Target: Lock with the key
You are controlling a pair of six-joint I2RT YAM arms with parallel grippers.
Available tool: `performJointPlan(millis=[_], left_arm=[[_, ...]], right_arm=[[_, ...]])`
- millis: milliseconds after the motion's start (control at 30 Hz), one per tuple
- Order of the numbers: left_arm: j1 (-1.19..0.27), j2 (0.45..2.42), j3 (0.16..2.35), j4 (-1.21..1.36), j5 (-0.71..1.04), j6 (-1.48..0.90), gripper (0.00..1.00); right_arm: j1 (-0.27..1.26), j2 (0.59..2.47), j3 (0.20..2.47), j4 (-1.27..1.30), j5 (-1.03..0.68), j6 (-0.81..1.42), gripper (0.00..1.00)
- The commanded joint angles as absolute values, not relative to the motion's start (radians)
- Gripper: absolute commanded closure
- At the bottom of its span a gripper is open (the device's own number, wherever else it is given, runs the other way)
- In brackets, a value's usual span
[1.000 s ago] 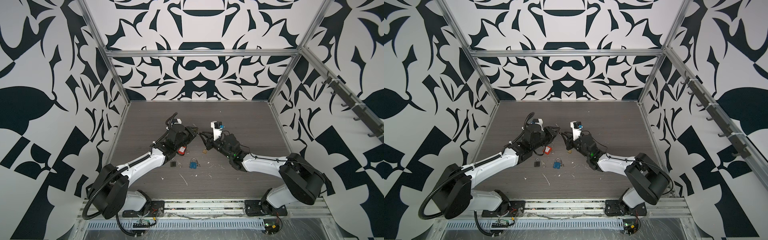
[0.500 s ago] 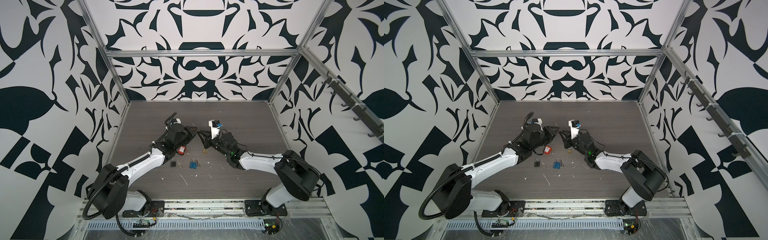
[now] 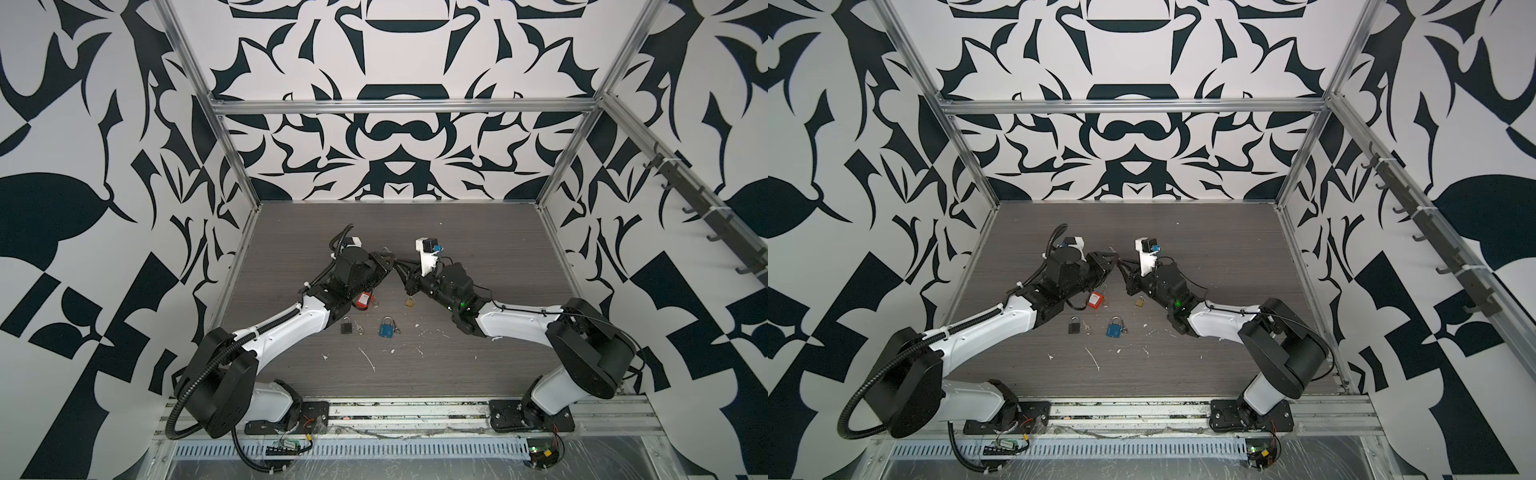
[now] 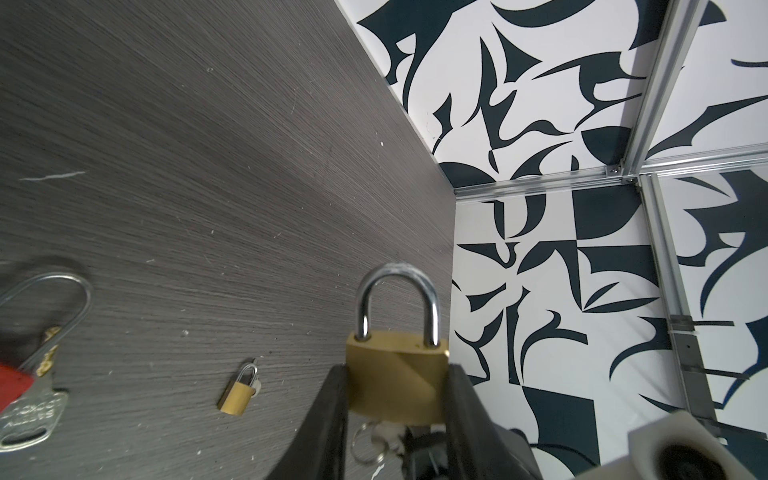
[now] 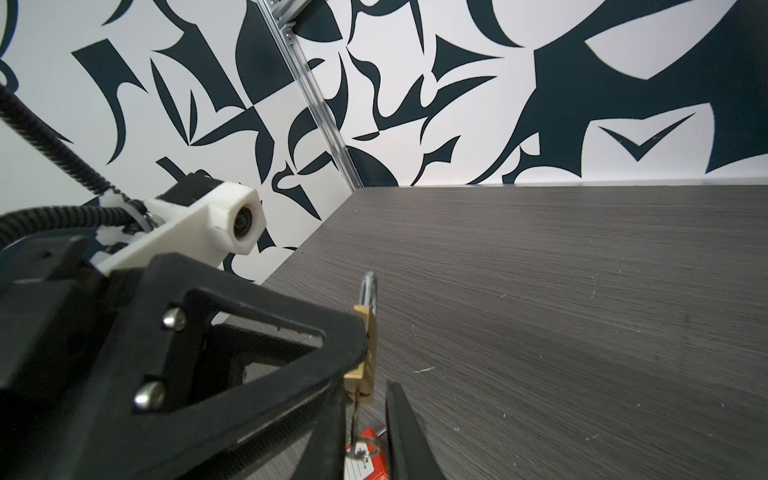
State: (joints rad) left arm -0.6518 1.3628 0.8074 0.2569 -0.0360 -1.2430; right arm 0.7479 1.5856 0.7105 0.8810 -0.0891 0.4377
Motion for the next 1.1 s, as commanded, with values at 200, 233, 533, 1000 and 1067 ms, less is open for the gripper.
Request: performJointPlan(millis=[200,233,533,1000,1067], left_arm=[[-0.643,1.360,0.788,0.295,-0.030,-1.258,1.00],[-0.642,1.358,0.787,0.296,-0.030,-1.260,1.00],[-0.638,1.356,0.781,0.298,-0.023,-1.265,1.00],[-0.526,1.353,0.818,0.277,-0.014,-1.234,1.00],[-0.480,1.346,0.826,0.266,-0.022,-1.218,1.00]], right_arm=[[0.752,1.601,0.754,0.921,-0.109,0.451,0.80],[0.752,1.604,0.756,0.922,-0.109,0.453,0.81],[0.752,1.617,0.759,0.928,-0.119,0.453,0.97],[0.753,1.577,0.695,0.895,-0.214,0.466,1.00],[0.753,1.548,0.654,0.886,-0.237,0.466,1.00]])
